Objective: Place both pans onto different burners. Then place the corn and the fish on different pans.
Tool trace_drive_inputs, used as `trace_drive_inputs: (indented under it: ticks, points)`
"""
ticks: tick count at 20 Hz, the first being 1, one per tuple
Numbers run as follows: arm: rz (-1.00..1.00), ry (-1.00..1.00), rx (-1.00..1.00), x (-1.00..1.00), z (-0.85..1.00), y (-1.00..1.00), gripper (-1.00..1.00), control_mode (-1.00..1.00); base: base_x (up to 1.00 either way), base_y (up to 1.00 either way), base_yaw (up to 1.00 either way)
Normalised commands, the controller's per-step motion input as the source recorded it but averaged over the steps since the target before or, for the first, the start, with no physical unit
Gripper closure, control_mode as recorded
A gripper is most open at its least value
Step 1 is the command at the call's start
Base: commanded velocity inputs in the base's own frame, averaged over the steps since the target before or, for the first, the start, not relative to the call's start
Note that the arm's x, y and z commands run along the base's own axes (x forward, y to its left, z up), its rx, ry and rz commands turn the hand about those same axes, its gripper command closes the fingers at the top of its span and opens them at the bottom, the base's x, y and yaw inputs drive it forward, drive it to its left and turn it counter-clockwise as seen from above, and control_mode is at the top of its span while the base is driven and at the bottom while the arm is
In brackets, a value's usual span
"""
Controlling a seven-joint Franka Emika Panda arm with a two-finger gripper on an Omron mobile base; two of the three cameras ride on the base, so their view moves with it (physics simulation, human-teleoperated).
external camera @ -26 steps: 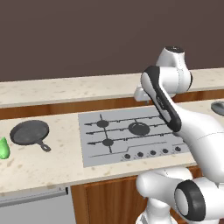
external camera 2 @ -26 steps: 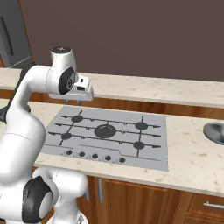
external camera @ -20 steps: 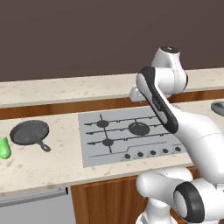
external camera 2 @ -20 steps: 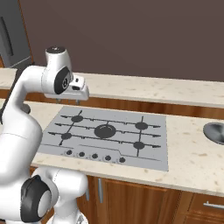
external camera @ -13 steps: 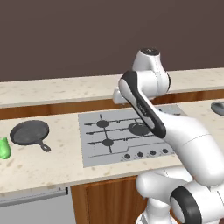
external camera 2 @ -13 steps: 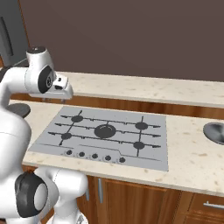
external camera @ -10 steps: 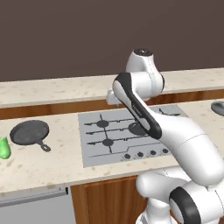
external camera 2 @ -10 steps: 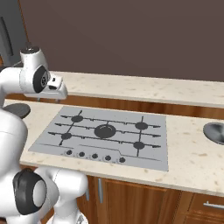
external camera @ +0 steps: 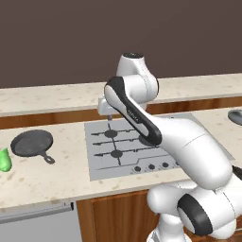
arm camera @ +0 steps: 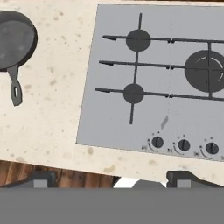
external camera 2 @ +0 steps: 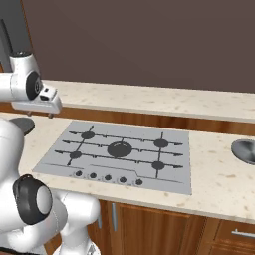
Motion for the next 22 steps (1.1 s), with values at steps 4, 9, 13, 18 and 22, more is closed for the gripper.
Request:
trace_drive_inputs:
  ticks: [4, 9, 13, 18, 22]
  points:
    - [0.01, 0.08, 0.01, 0.0, -0.09, 0.5, -1.0, -1.0, 0.0, 0.0, 0.0]
    - [0.01, 0.04, 0.0, -0.02, -0.37, 0.49, -1.0, -1.0, 0.0, 0.0, 0.0]
    - [0.01, 0.04, 0.0, 0.0, -0.5, 0.55, -1.0, -1.0, 0.0, 0.0, 0.0]
    - [0.01, 0.05, 0.04, 0.0, -0.48, 0.47, -1.0, -1.0, 0.0, 0.0, 0.0]
    - [0.02, 0.07, 0.04, 0.0, -0.3, 0.41, -1.0, -1.0, 0.0, 0.0, 0.0]
